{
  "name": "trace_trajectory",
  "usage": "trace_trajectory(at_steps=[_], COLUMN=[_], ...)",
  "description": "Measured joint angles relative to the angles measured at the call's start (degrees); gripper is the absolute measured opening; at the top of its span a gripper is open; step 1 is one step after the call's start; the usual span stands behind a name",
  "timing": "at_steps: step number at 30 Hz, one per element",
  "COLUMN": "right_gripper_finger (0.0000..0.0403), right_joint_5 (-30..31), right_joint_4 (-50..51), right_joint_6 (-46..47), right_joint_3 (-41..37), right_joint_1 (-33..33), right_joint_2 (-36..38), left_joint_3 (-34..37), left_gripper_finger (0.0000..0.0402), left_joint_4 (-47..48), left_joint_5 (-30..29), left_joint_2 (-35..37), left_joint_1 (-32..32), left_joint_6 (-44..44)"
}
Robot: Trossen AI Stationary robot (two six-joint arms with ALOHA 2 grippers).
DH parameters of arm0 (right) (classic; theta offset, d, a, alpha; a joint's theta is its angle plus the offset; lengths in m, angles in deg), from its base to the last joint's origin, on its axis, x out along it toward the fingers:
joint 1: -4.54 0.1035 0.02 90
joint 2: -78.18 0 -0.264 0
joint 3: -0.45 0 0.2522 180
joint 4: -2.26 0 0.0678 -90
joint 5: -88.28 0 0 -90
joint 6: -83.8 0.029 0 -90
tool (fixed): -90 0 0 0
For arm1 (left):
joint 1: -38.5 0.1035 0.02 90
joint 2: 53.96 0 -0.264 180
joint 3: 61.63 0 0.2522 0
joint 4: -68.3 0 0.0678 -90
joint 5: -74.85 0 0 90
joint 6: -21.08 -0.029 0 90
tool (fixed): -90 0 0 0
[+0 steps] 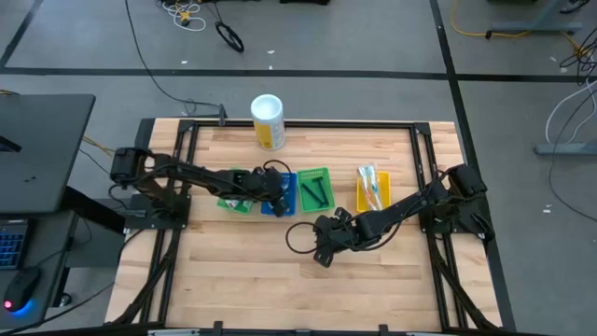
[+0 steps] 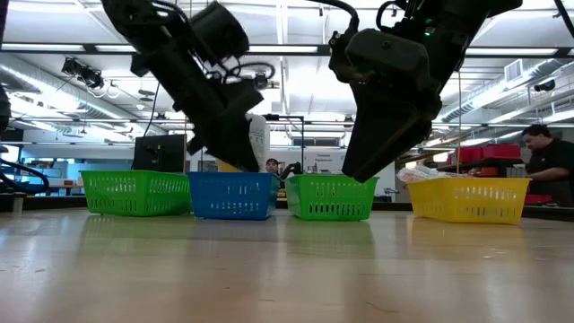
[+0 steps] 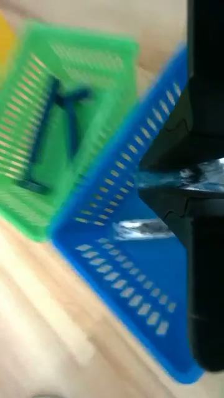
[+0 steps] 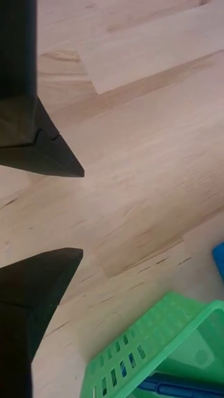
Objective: Pick & Place Travel size toiletries
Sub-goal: Put the silver nail cutter into the blue bin, then return to Home Position
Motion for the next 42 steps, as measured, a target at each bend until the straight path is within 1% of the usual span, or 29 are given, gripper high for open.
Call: trace_trajectory(at_steps=[4, 9, 15, 20, 23, 25, 28, 30, 31, 34, 37, 40, 42], right_gripper_finger=[0.0207, 0.0207, 0.0207, 0.0206, 0.0193, 0.0172, 0.0124, 0.009, 0.0074, 0.0039, 0.0026, 0.0024, 0.0024], right_joint_5=[0.0, -1.0, -1.0, -1.0, -0.6, 0.4, 1.9, 2.0, 2.0, 2.0, 1.1, 0.5, 0.4], right_joint_4=[-0.7, -1.3, -1.6, -1.5, -1.4, -1.2, -0.7, -0.4, 0.1, 1.4, 2.6, 3.2, 3.7], right_joint_6=[0.0, 0.0, 0.0, 0.0, -0.3, -1.7, -5.9, -9.3, -11.2, -17.5, -24.8, -30.4, -32.4], right_joint_3=[0.0, 0.0, 0.0, 0.3, 0.4, 0.5, 0.5, 0.5, 0.5, 0.5, 0.5, 0.5, 0.5], right_joint_1=[0.0, 0.0, 0.0, 0.0, 0.1, 0.3, 0.4, 0.4, 0.4, 0.4, 0.5, 0.8, 0.8], right_joint_2=[0.0, 0.0, 0.0, 0.4, 2.5, 4.5, 8.7, 12.0, 13.7, 18.6, 23.0, 27.1, 29.7], left_joint_3=[0.2, 0.2, -0.1, -1.1, -1.1, -1.2, -1.2, -1.1, -1.1, -1.1, -0.9, -0.8, -0.6], left_gripper_finger=[0.0073, 0.0116, 0.0164, 0.0173, 0.0165, 0.0152, 0.0123, 0.01, 0.0087, 0.0048, 0.0011, 0.0009, 0.0011], left_joint_4=[0.1, -0.3, 0.0, 3.7, 7.5, 9.6, 13.7, 17.8, 18.5, 22.3, 23.5, 24.6, 26.2], left_joint_5=[0.3, 1.3, 1.4, 4.1, 3.8, 1.9, -1.1, -2.4, -3.1, -5.1, -6.7, -7.2, -7.7], left_joint_2=[-2.8, -2.9, -1.2, 3.0, 7.1, 10.2, 15.4, 19.5, 21.2, 27.2, 33.5, 40.0, 44.4], left_joint_1=[0.3, 0.3, 0.3, 0.2, -0.6, -1.5, -3.3, -4.3, -4.9, -6.2, -7.0, -7.1, -7.1], left_joint_6=[-0.8, -2.1, -5.4, -6.5, -8.9, -10.3, -13.6, -15.0, -15.4, -17.9, -20.4, -23.0, -24.1])
